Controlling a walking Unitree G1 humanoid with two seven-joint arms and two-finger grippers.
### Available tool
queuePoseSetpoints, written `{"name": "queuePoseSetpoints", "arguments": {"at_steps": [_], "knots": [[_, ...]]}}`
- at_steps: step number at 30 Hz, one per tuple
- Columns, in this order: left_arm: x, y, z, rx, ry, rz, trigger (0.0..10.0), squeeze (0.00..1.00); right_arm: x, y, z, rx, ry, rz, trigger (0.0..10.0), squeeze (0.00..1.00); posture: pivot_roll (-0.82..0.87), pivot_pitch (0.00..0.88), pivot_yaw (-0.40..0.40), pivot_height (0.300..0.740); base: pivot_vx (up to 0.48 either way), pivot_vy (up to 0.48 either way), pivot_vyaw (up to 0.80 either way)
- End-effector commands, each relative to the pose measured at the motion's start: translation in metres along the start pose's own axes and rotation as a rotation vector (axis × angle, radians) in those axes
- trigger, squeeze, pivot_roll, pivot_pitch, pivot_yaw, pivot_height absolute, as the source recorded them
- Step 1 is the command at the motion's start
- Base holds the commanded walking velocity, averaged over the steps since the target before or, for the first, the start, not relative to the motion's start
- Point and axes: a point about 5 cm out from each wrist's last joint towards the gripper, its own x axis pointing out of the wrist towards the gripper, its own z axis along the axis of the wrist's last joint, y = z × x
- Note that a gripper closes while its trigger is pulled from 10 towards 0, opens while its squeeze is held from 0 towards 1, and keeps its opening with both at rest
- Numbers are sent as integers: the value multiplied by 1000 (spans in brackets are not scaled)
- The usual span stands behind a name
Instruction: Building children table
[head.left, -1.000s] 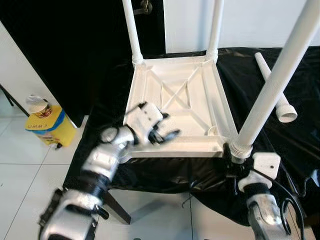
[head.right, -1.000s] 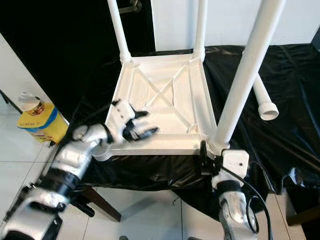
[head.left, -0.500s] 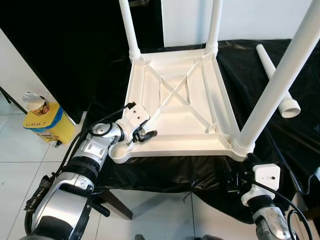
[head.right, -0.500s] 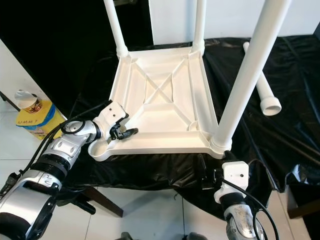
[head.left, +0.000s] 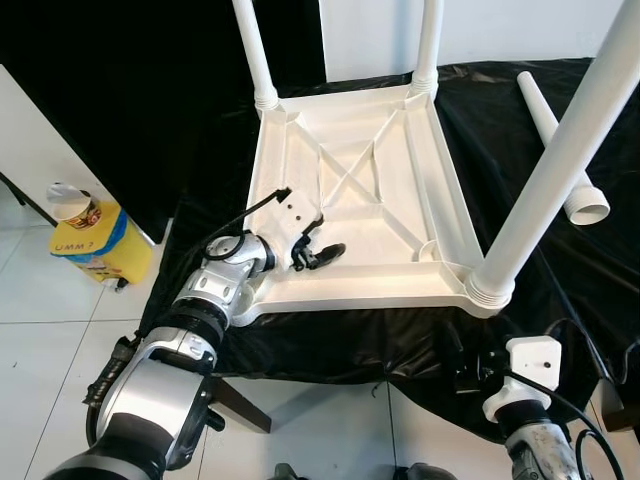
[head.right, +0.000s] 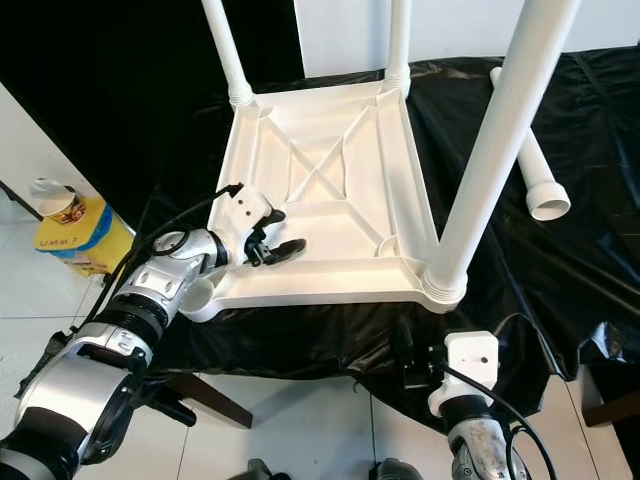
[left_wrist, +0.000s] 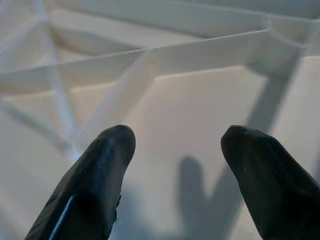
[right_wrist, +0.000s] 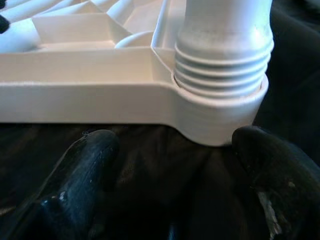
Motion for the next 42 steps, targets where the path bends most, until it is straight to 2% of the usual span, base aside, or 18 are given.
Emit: {"name": "queuePoseSetpoints", "arguments": {"at_steps": [1,7,8,11,17,20,21,23,24,25,26,31,34,42], "knots": [[1,-5,-9,-6,33,-36,10000,0,0,2,-1,4,12,1,10000,0,-171,95,100,740,0,0,0],[12,-18,-14,-16,65,-72,10000,0,2,0,1,-10,8,12,10000,0,-181,84,82,740,0,0,0],[15,-23,-21,-24,112,-71,10000,0,4,-1,2,-16,7,16,10000,0,-184,79,81,740,0,0,0],[18,-26,-27,-40,161,-57,10000,0,5,-1,3,-17,5,18,10000,0,-185,79,82,740,0,0,0],[19,-22,-34,-60,242,8,10000,0,8,-1,3,-20,1,20,10000,0,-183,78,85,740,0,0,0],[14,-9,-38,-123,303,121,10000,0,9,1,3,-18,0,23,10000,0,-179,86,89,740,0,0,0],[12,-7,-39,-137,307,151,4941,0,9,2,3,-17,0,22,10000,0,-178,87,89,740,0,0,0],[11,-5,-40,-144,308,167,4941,0,9,2,3,-16,0,21,10000,0,-178,87,89,740,0,0,0],[10,-4,-40,-144,310,183,1255,0,9,2,3,-15,0,18,10000,0,-174,96,92,740,0,0,0],[9,-3,-40,-144,312,193,1255,0,9,2,3,-14,0,16,10000,0,-174,96,92,740,0,0,0],[8,-2,-41,-156,305,208,0,0,10,1,3,-12,-1,10,10000,0,-168,103,94,740,0,0,0],[6,-2,-42,-191,286,250,0,0,12,2,3,-5,-2,2,10000,0,-160,106,91,740,0,0,0],[7,-5,-41,-182,280,251,0,0,13,2,4,-1,-3,2,10000,0,-156,108,89,740,0,0,0],[13,-22,-37,-205,240,259,0,0,18,2,5,2,-13,-1,10000,0,-147,110,85,740,0,0,0]]}}
